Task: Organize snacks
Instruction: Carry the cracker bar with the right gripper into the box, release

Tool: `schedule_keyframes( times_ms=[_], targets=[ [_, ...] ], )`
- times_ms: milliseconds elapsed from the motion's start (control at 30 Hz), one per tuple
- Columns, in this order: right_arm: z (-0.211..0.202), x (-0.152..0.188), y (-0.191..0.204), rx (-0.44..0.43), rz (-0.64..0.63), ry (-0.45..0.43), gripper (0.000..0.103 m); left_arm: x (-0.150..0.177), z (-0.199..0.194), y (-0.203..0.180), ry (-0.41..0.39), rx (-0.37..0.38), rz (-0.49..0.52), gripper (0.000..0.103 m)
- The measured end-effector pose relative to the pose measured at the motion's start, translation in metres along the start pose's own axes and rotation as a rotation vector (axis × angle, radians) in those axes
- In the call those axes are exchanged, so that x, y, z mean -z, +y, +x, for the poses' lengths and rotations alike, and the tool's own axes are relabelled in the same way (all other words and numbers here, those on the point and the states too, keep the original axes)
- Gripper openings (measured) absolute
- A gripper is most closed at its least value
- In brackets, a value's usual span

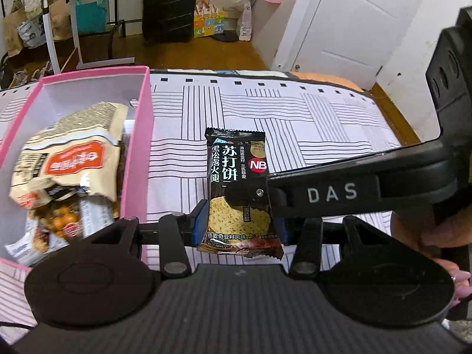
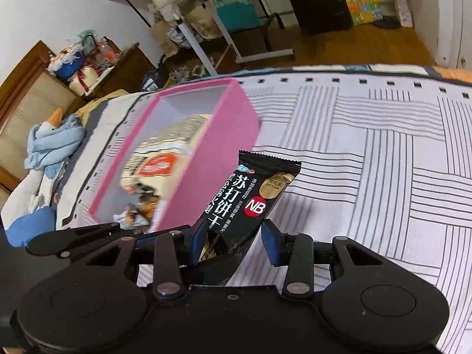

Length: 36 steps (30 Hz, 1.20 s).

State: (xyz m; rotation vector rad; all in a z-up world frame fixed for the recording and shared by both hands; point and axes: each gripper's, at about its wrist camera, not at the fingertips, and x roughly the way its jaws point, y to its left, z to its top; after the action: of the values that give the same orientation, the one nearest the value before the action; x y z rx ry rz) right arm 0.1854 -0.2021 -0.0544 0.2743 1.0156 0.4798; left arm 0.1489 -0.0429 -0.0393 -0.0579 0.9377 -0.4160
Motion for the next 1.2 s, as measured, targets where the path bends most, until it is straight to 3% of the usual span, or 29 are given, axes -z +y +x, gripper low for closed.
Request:
schedule_keyframes(
  times_ms=[233,467,767,967,1133,1200],
  targets=[
    [-0.009,-0.005,0.044,-0.016,-0.074,-0.042,0.047,0.004,-0.05,0.015,-0.06,-0.009,0.006,0.044],
    [0.021,-0.026,0.075,-0.063,-0.163,-0.027,0.047,0.002,-0.068,0.05,-0.098,-0.052,-0.017,0.044],
    [0.068,-0.049,0.093,-0.132,-0.206,0.015,0.047,-0.004,-0.06,0.113,-0.123,-0.065,-0.064,0.045],
    [0.095,-0.049,0.101,-0.118,-0.271,0.042,0.047,-0.005,-0.041,0.134,-0.085,-0.105,-0.097,0.047],
    [0.08,-0.037,0.096,-0.076,-0.281,-0.026,0.048,0.001,-0.036,0.143,-0.089,-0.135,-0.112,0.061],
    [0.069,-0.029,0.093,-0.089,-0.268,-0.05,0.048,0.005,-0.037,0.143,-0.094,-0.134,-0.109,0.061]
  ],
)
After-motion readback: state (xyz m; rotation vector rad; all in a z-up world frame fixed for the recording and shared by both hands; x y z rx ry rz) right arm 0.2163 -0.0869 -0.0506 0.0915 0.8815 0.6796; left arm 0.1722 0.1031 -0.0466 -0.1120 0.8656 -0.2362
